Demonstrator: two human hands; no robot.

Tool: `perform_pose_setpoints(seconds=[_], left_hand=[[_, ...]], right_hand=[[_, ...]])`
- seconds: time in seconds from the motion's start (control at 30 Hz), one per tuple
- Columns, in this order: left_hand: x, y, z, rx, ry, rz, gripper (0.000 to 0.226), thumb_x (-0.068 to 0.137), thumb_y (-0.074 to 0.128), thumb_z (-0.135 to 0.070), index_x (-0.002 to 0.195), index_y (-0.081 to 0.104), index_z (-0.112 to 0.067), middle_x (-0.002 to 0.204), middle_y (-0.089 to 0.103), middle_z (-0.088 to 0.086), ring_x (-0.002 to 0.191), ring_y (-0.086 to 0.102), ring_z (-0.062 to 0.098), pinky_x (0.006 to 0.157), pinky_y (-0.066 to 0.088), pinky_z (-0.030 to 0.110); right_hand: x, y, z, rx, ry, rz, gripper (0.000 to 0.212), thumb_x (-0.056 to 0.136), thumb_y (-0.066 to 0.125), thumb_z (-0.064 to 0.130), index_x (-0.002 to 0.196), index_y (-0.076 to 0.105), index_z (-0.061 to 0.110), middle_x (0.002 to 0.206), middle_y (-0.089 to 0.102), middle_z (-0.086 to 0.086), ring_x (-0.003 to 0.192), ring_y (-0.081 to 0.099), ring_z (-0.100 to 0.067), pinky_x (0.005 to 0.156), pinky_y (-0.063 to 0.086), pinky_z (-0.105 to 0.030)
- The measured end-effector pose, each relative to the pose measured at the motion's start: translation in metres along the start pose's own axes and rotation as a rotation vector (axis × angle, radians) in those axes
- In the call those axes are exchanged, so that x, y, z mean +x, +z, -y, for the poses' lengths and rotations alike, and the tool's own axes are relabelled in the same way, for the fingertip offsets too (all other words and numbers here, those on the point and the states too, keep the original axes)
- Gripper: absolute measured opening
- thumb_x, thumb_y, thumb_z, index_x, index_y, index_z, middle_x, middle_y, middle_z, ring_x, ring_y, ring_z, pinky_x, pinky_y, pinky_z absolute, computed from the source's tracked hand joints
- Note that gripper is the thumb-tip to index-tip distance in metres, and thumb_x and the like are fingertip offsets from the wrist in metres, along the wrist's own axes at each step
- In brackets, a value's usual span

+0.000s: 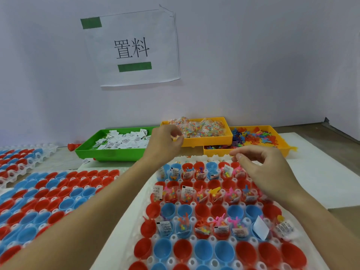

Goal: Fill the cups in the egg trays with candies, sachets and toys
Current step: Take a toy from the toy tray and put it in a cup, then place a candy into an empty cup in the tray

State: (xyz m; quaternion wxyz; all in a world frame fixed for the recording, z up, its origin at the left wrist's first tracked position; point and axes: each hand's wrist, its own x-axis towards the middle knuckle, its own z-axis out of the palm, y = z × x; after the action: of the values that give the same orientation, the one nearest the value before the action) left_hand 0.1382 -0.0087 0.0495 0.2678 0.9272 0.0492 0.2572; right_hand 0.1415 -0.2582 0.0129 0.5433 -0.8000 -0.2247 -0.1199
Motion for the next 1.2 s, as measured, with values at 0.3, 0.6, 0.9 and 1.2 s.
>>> perform_pose_setpoints(seconds=[0.3,0.6,0.9,1.2], left_hand=[[0.077,0.054,-0.005,0.395,-0.107,0.137,0.033,0.092,0.066,-0.04,0.091,0.052,-0.01,0.091,0.052,0.008,0.08,0.053,0.027,0.067,0.045,0.036],[0.095,0.055,-0.003,0.357,-0.146,0.054,0.025,0.094,0.065,-0.02,0.107,0.065,0.001,0.108,0.063,0.021,0.095,0.062,0.037,0.083,0.055,0.046],[0.098,0.035,-0.015,-0.015,-0.234,-0.077,0.03,0.097,0.062,-0.019,0.082,0.072,0.005,0.079,0.068,0.022,0.069,0.064,0.038,0.069,0.057,0.043],[0.083,0.03,-0.026,-0.732,-0.503,-0.026,0.014,0.101,0.049,-0.003,0.09,0.056,-0.002,0.075,0.067,0.016,0.055,0.064,0.02,0.049,0.053,0.023]], right_hand=[[0.003,-0.005,-0.007,0.04,0.03,-0.031,0.02,0.096,0.062,0.017,0.091,0.073,0.033,0.088,0.072,0.019,0.087,0.064,0.009,0.067,0.047,-0.001],[0.003,-0.002,-0.008,0.031,0.034,-0.015,0.021,0.096,0.062,0.019,0.089,0.072,0.036,0.088,0.07,0.022,0.09,0.06,0.011,0.068,0.045,0.0],[0.003,-0.004,-0.007,0.02,0.046,-0.016,0.018,0.096,0.062,0.018,0.094,0.075,0.03,0.09,0.071,0.019,0.088,0.064,0.006,0.068,0.048,-0.002],[0.001,-0.003,-0.005,0.008,0.047,-0.007,0.02,0.096,0.062,0.019,0.091,0.072,0.035,0.089,0.071,0.02,0.087,0.064,0.007,0.067,0.048,-0.003]])
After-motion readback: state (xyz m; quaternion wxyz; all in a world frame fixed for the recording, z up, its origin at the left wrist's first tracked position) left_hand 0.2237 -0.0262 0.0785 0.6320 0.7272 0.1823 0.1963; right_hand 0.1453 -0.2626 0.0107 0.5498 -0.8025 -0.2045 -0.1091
